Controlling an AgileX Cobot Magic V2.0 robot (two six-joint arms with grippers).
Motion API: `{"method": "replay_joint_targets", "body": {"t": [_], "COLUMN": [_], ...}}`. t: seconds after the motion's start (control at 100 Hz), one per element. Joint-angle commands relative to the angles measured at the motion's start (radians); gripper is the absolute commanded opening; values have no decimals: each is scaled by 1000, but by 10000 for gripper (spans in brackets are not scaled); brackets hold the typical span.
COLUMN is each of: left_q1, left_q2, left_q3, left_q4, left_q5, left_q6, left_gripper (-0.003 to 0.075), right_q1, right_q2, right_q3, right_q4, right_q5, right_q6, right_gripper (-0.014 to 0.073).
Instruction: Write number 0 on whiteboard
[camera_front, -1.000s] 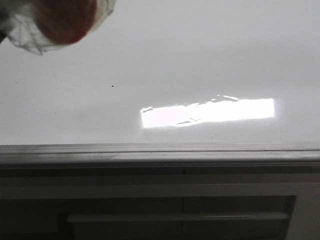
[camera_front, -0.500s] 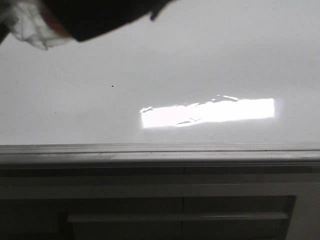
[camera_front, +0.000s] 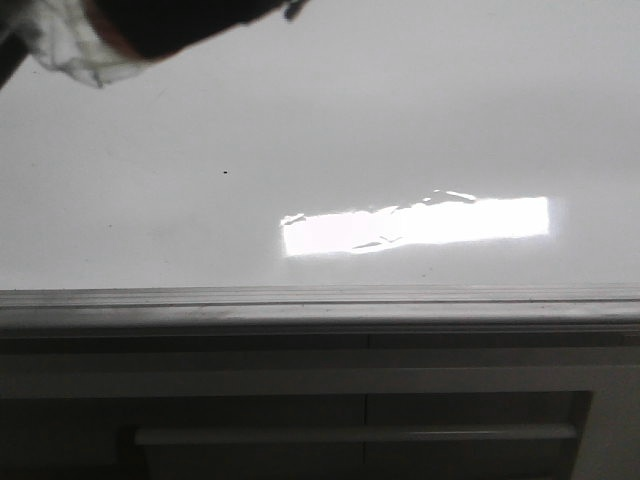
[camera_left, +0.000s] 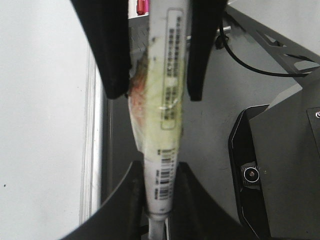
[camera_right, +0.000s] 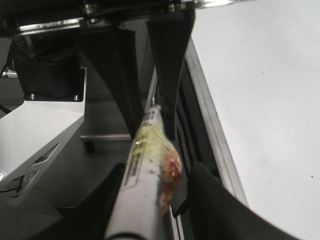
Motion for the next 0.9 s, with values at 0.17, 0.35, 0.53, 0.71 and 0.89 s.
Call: {"method": "replay_joint_targets", "body": {"t": [0.17, 0.35, 0.53, 0.71, 0.89], "left_q1": [-7, -7, -7, -7, -7], "left_q2": [25, 34, 36, 36, 36], "left_q3": [-29, -29, -29, -29, -29], "left_q4": [-46, -40, -40, -40, -44], "left_q5": [-43, -43, -43, -45, -54], "left_q6": [4, 6, 6, 6, 6], "left_gripper": [-20, -20, -20, -20, -19], "right_q1": [-4, -2, -2, -2, -2], "right_q2": [-9, -9, -9, -9, -8], "right_q3": [-37, -37, -37, -37, -37], "right_q4": [11, 11, 11, 11, 11], "right_q5": [-90, -90, -90, -79, -77], "right_q6": [-7, -7, -7, -7, -7], "right_gripper": [237, 237, 233, 84, -76]}}
